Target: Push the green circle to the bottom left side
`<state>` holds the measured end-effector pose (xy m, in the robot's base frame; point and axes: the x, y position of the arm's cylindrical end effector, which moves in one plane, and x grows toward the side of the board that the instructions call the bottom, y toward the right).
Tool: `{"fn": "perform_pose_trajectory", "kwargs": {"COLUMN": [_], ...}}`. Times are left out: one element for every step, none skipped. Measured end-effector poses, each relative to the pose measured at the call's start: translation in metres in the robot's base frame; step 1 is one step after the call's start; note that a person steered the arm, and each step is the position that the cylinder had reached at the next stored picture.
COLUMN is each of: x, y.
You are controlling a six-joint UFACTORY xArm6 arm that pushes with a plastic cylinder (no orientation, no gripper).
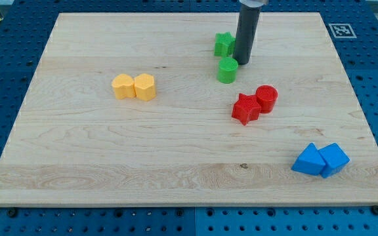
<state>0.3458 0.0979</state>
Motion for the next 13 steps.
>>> {"fn": "perform_pose_trajectory", "kwargs": {"x": [0.008,0.008,0.01,0.01,0.01,0.01,0.008,0.014,0.026,0.03,0.031,0.031,0.046], "y": [0.0,0.0,-0.002,-0.003,-0.003,-0.018,-0.039,-0.044,-0.051,-0.066,-0.056,-0.029,-0.032]}}
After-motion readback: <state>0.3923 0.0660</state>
